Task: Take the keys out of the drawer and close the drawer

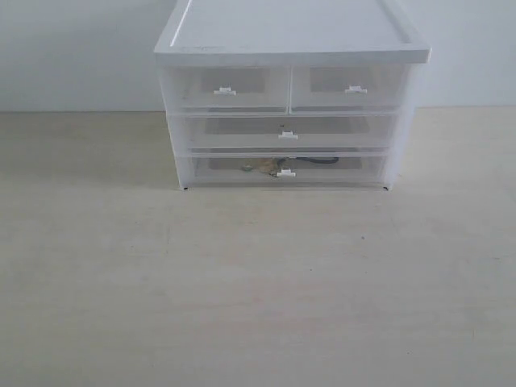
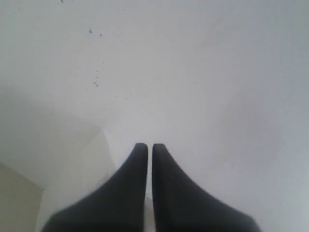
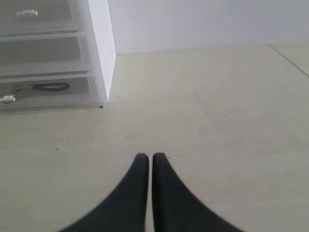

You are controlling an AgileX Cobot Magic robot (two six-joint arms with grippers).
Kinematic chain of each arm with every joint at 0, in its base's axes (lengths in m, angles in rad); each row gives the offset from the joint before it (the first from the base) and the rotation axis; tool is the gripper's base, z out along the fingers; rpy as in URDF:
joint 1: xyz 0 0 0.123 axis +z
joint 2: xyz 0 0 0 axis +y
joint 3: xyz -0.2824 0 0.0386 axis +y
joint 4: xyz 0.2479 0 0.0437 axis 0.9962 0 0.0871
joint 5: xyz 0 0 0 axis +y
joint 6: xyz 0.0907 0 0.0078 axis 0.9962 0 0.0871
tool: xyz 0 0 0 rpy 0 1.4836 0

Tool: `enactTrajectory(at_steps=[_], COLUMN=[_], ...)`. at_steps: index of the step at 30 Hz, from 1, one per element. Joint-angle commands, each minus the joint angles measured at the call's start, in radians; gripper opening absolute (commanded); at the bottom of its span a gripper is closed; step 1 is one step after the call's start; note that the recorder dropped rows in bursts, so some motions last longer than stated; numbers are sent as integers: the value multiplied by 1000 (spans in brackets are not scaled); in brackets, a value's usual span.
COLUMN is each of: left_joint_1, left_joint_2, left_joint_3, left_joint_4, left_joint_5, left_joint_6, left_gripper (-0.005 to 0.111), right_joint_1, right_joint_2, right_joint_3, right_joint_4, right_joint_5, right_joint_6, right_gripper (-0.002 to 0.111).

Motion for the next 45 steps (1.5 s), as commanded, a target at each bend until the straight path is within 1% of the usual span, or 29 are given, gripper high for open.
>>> enactTrajectory(at_steps=[1,3,5,7,10,13,15,17,19,21,23,24,26,29,32,37,42,45], left_joint_1=[4,4,-9,-30,-81,-131,-163,-194,-214,-224,-236,-242,-251,-253,-253,-253,-253,-253], left_joint_2=[7,44,109,190,335,503,606,713,798,880,943,975,1037,1122,1203,1328,1419,1456], left_joint_3=[-42,-89,-161,-229,-327,-420,-472,-513,-545,-579,-600,-607,-610,-610,-610,-610,-610,-610], left_joint_4=[11,84,152,158,158,93,43,29,26,10,10,10,6,4,36,87,252,368], left_joint_5=[-80,-60,27,95,176,241,244,244,238,246,250,240,197,94,9,-94,-208,-288], left_joint_6=[-55,-55,-55,-20,116,231,371,539,657,663,698,746,817,839,857,873,851,766], left_gripper=[4,4,4,4,4,4,4,4,4,4,4,4,4,4,4,4,4,4], right_joint_1=[-7,-7,-7,-7,-7,-7,-7,-7,-7,-7,-7,-5,12,56,119,253,393,441], right_joint_2=[-6,-6,-6,-6,-6,-6,-6,-6,-6,-6,-6,-6,-6,22,116,367,709,900], right_joint_3=[-1,-1,-1,-1,-1,-1,-1,-1,-1,-1,-1,-1,-21,-88,-148,-209,-301,-341], right_joint_4=[-3,-3,-5,-18,-18,-18,-18,0,49,180,276,260,160,78,61,36,-51,-69], right_joint_5=[-9,-9,-18,-74,-157,-199,-230,-284,-354,-432,-438,-444,-402,-358,-361,-481,-520,-626], right_joint_6=[-2,-2,-2,-2,-2,-2,-2,8,66,229,369,379,374,371,371,334,328,299], right_gripper=[0,0,0,0,0,0,0,0,0,0,0,0,0,0,0,0,0,0])
